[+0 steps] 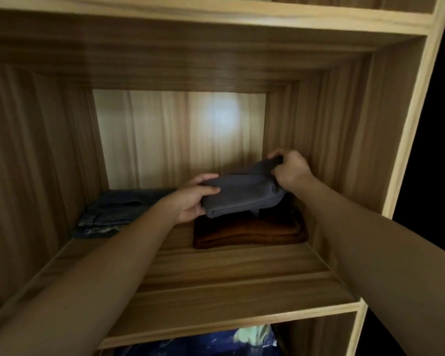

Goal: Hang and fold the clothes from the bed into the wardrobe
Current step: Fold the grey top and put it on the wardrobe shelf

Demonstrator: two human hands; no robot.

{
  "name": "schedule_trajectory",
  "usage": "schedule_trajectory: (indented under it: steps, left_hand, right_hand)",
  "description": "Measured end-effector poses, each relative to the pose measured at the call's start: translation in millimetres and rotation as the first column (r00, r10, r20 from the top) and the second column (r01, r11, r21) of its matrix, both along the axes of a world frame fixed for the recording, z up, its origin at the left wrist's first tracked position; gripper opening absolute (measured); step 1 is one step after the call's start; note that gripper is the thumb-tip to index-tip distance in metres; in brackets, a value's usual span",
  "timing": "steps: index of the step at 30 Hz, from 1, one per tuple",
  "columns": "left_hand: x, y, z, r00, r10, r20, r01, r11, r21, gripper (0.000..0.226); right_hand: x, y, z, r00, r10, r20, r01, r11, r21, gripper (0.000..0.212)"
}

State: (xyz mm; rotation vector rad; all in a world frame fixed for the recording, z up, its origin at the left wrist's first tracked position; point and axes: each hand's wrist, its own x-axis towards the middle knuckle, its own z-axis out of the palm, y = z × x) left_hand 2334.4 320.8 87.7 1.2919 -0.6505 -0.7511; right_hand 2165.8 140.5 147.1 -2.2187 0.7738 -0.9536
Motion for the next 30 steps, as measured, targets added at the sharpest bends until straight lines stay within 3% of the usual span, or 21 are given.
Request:
schedule_trajectory:
  steps: [2,4,6,9,12,18,22,25,27,30]
  left_hand:
    - [-6,1,-14,1.000,-0.018,0.016,0.016,0.992,0.122,0.039]
    - [-9,3,-27,1.000,-0.024,0.020,0.019,0.976,0.217,0.037]
    - [-13,5,-31,0.999,0.005,0.049,-0.018,0.967,0.255,0.033]
    - [-17,3,-22,0.969,0.060,0.241,-0.135,0.941,0.309,0.021]
    - [-19,-1,-17,0.952,0.064,0.298,-0.170,0.923,0.346,0.018]
    - [-20,1,-27,0.909,0.028,0.416,-0.221,0.879,0.423,0.017]
    - [-10,-9,-18,0.684,-0.127,0.719,-0.369,0.790,0.490,0.013]
    - [-5,-26,-12,0.527,-0.126,0.841,-0.457,0.792,0.405,0.032]
    - [-4,-38,-18,0.470,-0.201,0.860,-0.464,0.773,0.434,0.054]
    - [-1,-52,-39,0.454,-0.360,0.815,-0.464,0.685,0.561,0.059]
  right_hand:
    - [-6,-1,-16,0.974,-0.038,-0.221,0.002,0.987,-0.161,0.041]
    - [-8,3,-36,0.860,-0.094,-0.502,-0.034,0.970,-0.241,0.043]
    - [-8,16,-45,0.744,-0.172,-0.645,-0.036,0.954,-0.297,0.046]
    - [-5,33,-49,0.724,-0.225,-0.651,-0.087,0.908,-0.411,0.051]
    - [-7,32,-52,0.687,-0.109,-0.718,-0.139,0.951,-0.277,0.056]
    - [-13,26,-41,0.677,-0.133,-0.724,-0.052,0.973,-0.227,0.042]
    - [-3,32,-32,0.586,-0.292,-0.756,-0.023,0.926,-0.376,0.041]
    - [18,28,-37,0.686,-0.309,-0.659,-0.125,0.842,-0.524,0.048]
    - [32,21,-51,0.688,-0.170,-0.706,-0.183,0.900,-0.395,0.054]
    - [50,1,-78,0.603,-0.032,-0.797,-0.179,0.968,-0.174,0.067]
